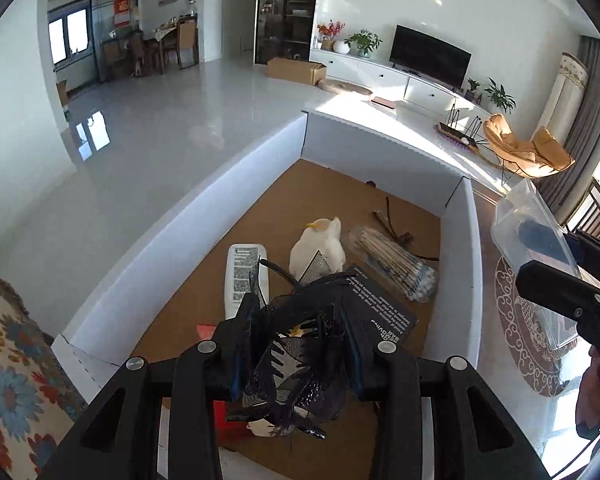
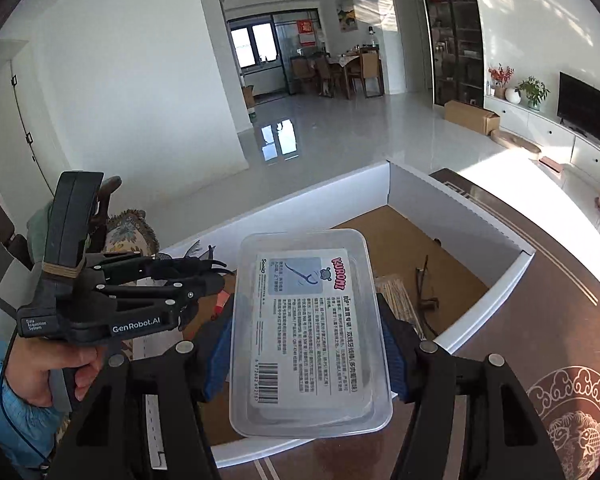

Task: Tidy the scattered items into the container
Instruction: 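Carry both items into the cardboard box and open both tools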

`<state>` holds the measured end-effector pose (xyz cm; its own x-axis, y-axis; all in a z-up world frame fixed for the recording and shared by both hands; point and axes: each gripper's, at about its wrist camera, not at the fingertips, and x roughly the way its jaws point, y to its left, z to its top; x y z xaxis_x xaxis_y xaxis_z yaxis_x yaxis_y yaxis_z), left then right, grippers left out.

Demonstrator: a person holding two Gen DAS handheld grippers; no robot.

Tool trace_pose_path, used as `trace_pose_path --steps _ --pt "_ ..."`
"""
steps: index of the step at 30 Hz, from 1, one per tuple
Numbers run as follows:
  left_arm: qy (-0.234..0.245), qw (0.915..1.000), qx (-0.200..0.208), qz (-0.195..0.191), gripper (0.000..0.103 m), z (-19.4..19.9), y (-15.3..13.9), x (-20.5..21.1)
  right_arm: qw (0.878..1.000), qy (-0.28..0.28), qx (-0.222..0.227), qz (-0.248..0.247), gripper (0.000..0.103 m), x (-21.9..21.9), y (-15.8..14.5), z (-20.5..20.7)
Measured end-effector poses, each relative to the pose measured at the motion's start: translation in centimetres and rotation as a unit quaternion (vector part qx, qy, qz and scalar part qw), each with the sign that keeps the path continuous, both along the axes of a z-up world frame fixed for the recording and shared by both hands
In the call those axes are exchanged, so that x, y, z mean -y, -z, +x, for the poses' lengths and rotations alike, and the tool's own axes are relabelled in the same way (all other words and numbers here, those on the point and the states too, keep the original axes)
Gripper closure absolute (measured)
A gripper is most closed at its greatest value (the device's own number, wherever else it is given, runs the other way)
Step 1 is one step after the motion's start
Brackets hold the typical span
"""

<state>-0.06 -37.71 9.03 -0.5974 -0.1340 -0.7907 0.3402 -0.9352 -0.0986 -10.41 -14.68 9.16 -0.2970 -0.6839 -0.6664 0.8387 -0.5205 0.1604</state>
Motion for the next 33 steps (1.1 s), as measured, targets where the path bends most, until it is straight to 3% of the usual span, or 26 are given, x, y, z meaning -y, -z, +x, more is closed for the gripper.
trace_pose_path --steps 4,6,7,8,9,10,13,17,22,25,33 --pt "-0.014 0.9990 0.037 0.022 0.064 -0.9 3.5 1.6 0.998 -0.015 0.016 0.065 0.040 5.0 4.4 -1.8" --pt "-0.032 0.9971 0.054 0.044 0.060 -1.0 4.8 2.2 0.995 -0.025 0.046 0.084 0.039 6.4 6.5 -2.6" --pt "-0.041 0.9961 0.060 0.051 0.046 -1.0 5.2 2.5 0.993 -0.025 0.064 0.094 0.038 6.9 7.5 -3.0" --pt "-0.049 0.9954 0.062 0.055 0.021 -0.8 5.4 2.6 0.992 -0.021 0.074 0.101 0.029 7.2 8.2 -3.3" --pt "-0.056 0.9950 0.059 0.057 0.007 -0.6 5.4 2.6 0.992 -0.019 0.075 0.101 0.024 7.3 8.5 -3.5" --pt "-0.067 0.9948 0.054 0.053 0.002 -0.2 5.3 2.8 0.993 -0.018 0.068 0.097 0.022 7.1 8.4 -3.5" --pt "-0.094 0.9935 0.049 0.043 0.002 0.6 4.4 2.5 0.995 -0.003 0.043 0.095 0.022 5.8 7.0 -3.7" --pt "-0.118 0.9927 0.025 0.002 0.002 1.2 2.0 0.9 0.996 0.020 0.014 0.088 0.022 3.2 4.1 -4.1" --pt "-0.149 0.9870 0.019 -0.058 0.001 1.2 -0.1 -1.7 0.995 0.031 0.003 0.096 0.022 0.8 3.1 -3.6" --pt "-0.155 0.9858 0.005 -0.066 0.001 1.4 -0.8 -2.6 0.995 0.032 0.003 0.098 0.022 -0.2 3.4 -3.3" --pt "-0.162 0.9848 0.015 -0.059 0.001 1.6 -0.9 -3.2 0.995 0.033 0.009 0.099 0.022 -0.9 4.4 -3.2"
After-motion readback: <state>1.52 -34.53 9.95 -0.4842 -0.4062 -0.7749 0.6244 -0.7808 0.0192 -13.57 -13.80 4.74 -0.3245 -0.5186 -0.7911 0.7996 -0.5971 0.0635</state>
